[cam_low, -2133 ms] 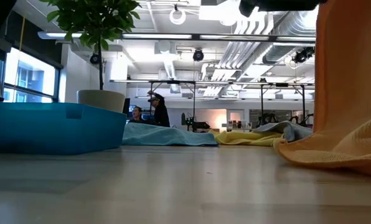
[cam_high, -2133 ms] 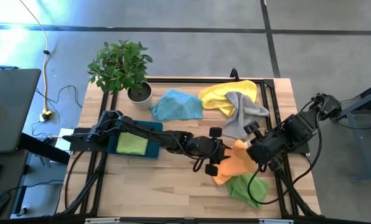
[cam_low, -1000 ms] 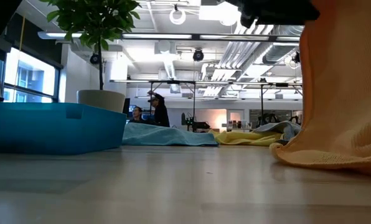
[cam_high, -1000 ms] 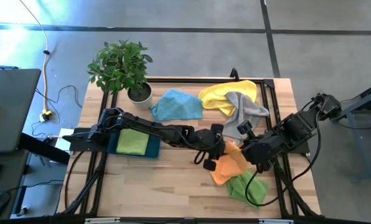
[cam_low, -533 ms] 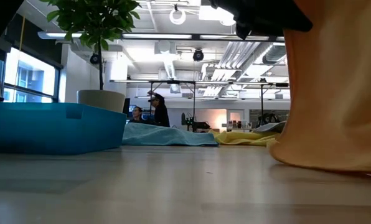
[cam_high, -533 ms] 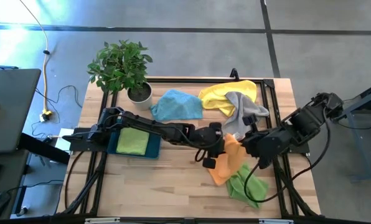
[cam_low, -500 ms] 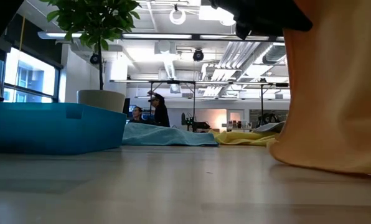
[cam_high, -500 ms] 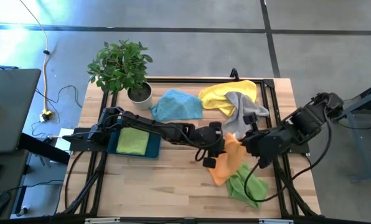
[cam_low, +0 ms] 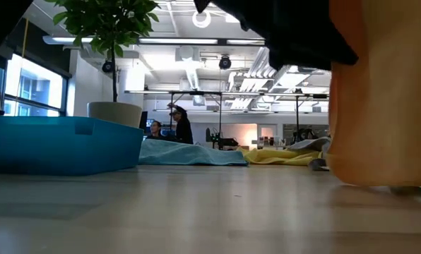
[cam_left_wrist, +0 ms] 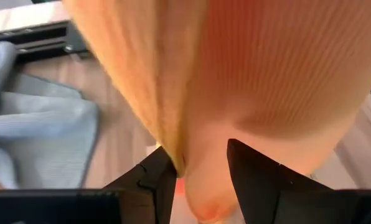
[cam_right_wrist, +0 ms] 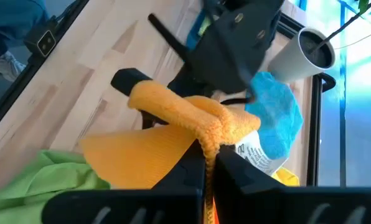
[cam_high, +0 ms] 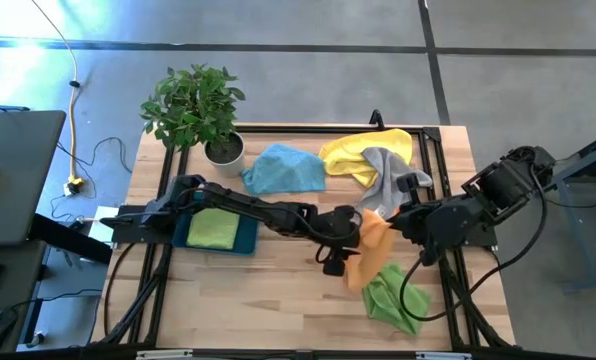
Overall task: Fold microfiber towels
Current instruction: Fold the orange microfiber towel on the table
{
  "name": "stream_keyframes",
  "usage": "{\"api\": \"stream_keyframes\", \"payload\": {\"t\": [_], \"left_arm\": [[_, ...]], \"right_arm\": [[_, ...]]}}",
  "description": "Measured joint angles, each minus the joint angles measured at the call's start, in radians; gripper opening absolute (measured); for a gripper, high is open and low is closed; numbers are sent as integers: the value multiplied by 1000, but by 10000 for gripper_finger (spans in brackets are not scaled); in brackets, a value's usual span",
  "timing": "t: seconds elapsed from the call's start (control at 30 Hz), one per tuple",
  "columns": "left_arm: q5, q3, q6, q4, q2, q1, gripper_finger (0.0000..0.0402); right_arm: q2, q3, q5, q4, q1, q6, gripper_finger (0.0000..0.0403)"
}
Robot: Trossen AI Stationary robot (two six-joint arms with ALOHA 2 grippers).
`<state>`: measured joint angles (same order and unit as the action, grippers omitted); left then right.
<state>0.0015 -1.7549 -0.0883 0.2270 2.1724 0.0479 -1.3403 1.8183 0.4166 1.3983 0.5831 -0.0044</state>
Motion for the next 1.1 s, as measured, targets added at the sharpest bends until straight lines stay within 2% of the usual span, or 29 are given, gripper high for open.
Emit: {"api": "stream_keyframes", "payload": {"t": [0.07,0.27,0.37,0.5,0.57,0.73,0.93,1.1], "left_arm": [[-8,0,-9,-26,12,7,131],[-141,0,-5,-56,12,15,121],[-167,0,0,-62,12,13,92],[-172,0,6,-59,12,14,25],[-171,0,7,-59,12,16,8],[-190,0,7,-59,6,29,4],[-208,0,7,36,-6,81,2],[-331,0,29,211,-40,142,1]], "right_arm": [[0,0,-1,0,0,0,0],[0,0,-3,8,0,7,0],[0,0,-3,8,0,6,0],[0,0,-4,13,1,5,0],[0,0,-4,13,0,5,0],[0,0,-4,18,0,49,0],[0,0,-6,89,0,238,0],[-33,0,-5,95,0,358,0]]}}
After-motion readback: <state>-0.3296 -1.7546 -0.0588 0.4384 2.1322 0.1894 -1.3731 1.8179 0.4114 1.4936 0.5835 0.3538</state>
